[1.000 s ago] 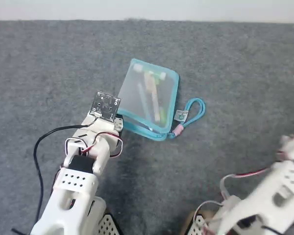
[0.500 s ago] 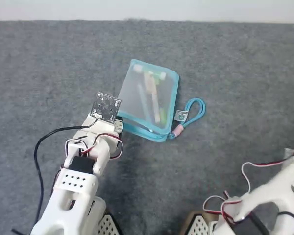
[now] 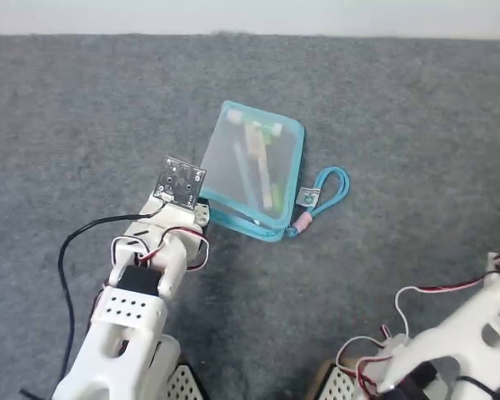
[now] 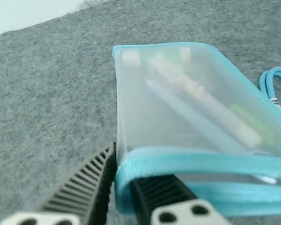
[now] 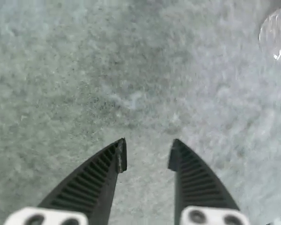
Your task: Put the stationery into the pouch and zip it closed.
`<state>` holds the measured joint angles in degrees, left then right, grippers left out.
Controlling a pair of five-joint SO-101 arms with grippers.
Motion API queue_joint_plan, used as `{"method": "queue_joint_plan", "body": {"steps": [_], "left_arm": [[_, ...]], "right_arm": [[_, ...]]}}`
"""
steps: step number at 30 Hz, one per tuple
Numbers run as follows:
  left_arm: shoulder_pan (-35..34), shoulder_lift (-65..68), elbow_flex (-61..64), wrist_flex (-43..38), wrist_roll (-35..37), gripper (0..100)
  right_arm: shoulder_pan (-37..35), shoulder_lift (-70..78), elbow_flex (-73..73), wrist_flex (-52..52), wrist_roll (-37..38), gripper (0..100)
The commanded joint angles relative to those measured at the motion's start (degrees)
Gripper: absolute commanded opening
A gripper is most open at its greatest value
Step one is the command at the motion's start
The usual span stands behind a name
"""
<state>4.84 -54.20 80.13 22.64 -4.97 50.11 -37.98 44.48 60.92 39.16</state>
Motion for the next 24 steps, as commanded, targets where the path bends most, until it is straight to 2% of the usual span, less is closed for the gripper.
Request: {"method": "queue_joint_plan", "body": {"steps": [1,8,11,14,17,19,22,24], "left_arm": [[-0.5,-0.1,-1.4,0.2,0.8,1],[-0.4,-0.1,-1.4,0.2,0.8,1],[-0.5,-0.1,-1.3,0.3,0.8,1],[-0.5,-0.1,-1.3,0.3,0.8,1],[-0.5,-0.1,-1.3,0.3,0.8,1],[-0.4,-0.1,-1.3,0.2,0.8,1],[-0.3,-0.1,-1.3,0.2,0.8,1],[-0.4,-0.1,-1.4,0.2,0.8,1]], "right_arm": [[-3.3,-2.0,-1.1,-1.7,7.0,11.1],[-23.3,-4.2,1.1,-1.0,2.6,14.5],[-27.7,-6.6,1.0,-1.0,2.2,11.8],[-24.3,-8.1,0.8,1.5,-3.9,0.0],[-11.7,-7.6,-0.3,3.7,-6.8,12.1],[-3.4,-7.0,-0.5,0.6,-7.3,21.5],[-1.1,-6.6,-0.5,-0.7,-4.7,30.5],[-2.3,-6.5,-0.5,0.2,-0.2,29.2]]}}
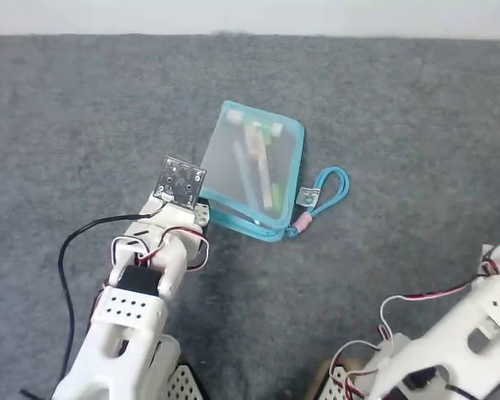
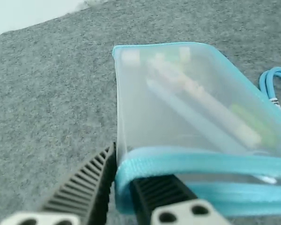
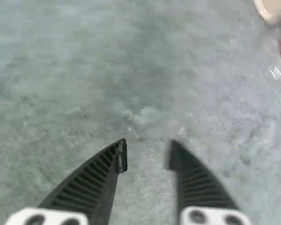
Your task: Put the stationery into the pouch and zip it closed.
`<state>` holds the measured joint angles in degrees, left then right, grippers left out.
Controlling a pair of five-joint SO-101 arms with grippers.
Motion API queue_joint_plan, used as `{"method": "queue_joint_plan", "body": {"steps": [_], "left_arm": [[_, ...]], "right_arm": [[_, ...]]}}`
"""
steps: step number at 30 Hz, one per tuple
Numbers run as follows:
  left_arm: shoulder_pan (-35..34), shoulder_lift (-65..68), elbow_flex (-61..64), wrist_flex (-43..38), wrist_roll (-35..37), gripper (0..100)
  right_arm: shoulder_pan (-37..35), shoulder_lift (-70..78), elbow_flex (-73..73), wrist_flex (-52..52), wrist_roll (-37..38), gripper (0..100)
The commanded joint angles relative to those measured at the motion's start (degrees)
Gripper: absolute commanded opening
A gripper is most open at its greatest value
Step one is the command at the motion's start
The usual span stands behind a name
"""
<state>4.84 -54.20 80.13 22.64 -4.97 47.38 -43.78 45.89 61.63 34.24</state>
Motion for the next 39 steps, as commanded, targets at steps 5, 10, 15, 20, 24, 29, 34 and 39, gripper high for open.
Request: {"method": "queue_joint_plan", "body": {"steps": [5,10,15,20,24,29,34,39], "left_arm": [[-0.4,-0.1,-1.3,0.3,0.8,1],[-0.4,-0.1,-1.3,0.3,0.8,1],[-0.4,-0.1,-1.3,0.2,0.8,1],[-0.4,-0.1,-1.3,0.2,0.8,1],[-0.4,-0.1,-1.4,0.2,0.8,1],[-0.4,-0.1,-1.6,0.2,0.8,1],[0.0,-0.1,-1.7,0.1,0.8,1],[0.0,0.2,-2.6,0.2,0.8,1]], "right_arm": [[-9.2,-1.0,-1.7,4.4,3.5,13.2],[-20.2,-1.0,-1.7,8.1,-0.7,7.6],[-33.5,-1.1,-1.8,8.0,-6.5,13.3],[-50.3,-5.6,4.5,0.3,-9.0,13.3],[-64.8,-16.2,17.4,-11.1,-9.3,13.8],[-73.1,-27.9,28.7,-15.2,-9.4,17.0],[-78.3,-33.5,30.9,-12.1,-9.1,29.6],[-83.8,-32.8,33.0,-17.0,-8.2,29.9]]}}
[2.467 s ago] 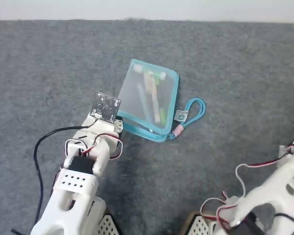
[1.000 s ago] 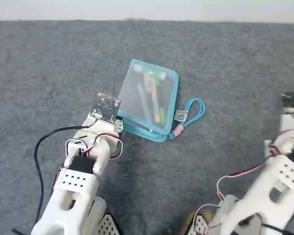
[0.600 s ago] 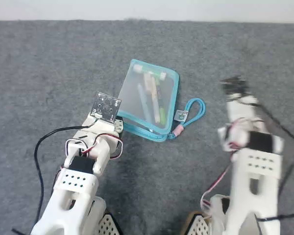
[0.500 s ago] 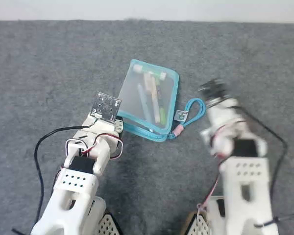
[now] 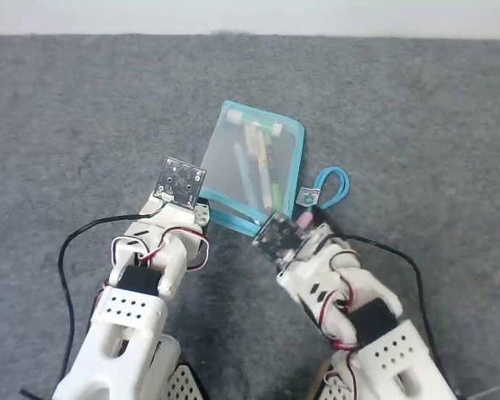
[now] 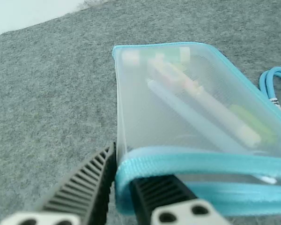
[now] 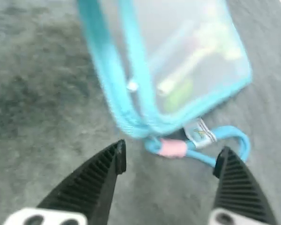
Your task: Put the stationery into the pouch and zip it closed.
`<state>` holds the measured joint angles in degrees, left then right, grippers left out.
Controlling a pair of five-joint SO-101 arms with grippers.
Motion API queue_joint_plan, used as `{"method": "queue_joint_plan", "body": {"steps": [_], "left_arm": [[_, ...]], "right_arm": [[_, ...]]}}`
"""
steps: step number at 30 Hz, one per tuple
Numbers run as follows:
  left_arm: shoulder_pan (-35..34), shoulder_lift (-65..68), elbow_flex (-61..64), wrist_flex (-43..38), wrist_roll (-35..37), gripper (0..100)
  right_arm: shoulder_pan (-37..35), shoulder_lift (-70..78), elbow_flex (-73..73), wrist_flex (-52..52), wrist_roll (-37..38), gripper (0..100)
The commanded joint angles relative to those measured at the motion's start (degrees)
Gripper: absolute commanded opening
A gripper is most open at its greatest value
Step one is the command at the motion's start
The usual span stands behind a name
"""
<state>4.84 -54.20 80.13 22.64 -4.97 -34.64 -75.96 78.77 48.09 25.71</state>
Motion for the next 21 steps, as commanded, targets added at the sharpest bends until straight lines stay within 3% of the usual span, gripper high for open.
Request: {"method": "queue_joint_plan", "body": {"steps": [1,10,21], "left_arm": [[0.0,0.2,-2.6,0.3,0.8,1],[-0.1,0.2,-2.6,0.2,0.8,1],[-0.1,0.1,-2.6,0.3,0.8,1]], "right_arm": [[-1.8,0.1,0.4,-5.0,1.6,29.4],[-2.2,10.2,-2.5,-8.6,7.2,28.6],[-2.0,28.9,-10.4,-19.5,7.8,28.5]]}}
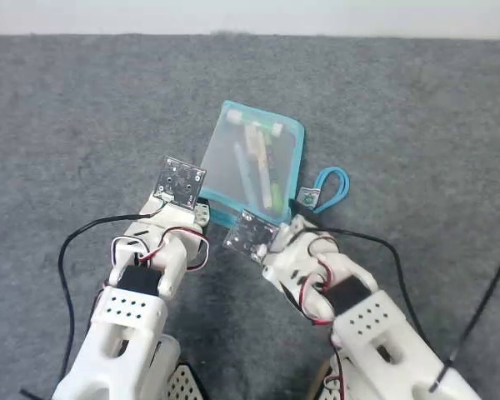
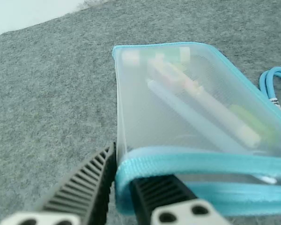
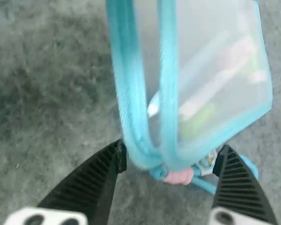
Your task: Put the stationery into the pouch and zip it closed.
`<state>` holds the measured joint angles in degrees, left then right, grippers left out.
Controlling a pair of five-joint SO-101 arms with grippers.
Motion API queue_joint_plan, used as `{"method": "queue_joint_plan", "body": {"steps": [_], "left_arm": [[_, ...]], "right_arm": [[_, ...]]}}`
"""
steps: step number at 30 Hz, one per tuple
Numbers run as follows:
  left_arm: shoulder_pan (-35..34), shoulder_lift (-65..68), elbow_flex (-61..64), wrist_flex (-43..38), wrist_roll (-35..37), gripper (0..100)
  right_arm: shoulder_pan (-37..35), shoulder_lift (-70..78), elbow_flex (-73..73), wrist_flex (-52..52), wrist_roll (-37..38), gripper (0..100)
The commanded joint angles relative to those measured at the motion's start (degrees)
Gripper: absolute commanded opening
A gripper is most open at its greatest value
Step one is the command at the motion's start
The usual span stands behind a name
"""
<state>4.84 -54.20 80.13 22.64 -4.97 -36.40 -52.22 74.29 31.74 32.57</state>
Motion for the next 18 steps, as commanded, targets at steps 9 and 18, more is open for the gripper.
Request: {"method": "queue_joint_plan", "body": {"steps": [9,18], "left_arm": [[-0.4,0.0,-2.5,0.4,0.8,1],[-0.1,0.0,-2.5,0.4,0.8,1]], "right_arm": [[3.6,19.4,-17.7,-5.8,0.4,27.9],[5.6,19.6,-22.6,-5.4,-3.3,1.3]]}}
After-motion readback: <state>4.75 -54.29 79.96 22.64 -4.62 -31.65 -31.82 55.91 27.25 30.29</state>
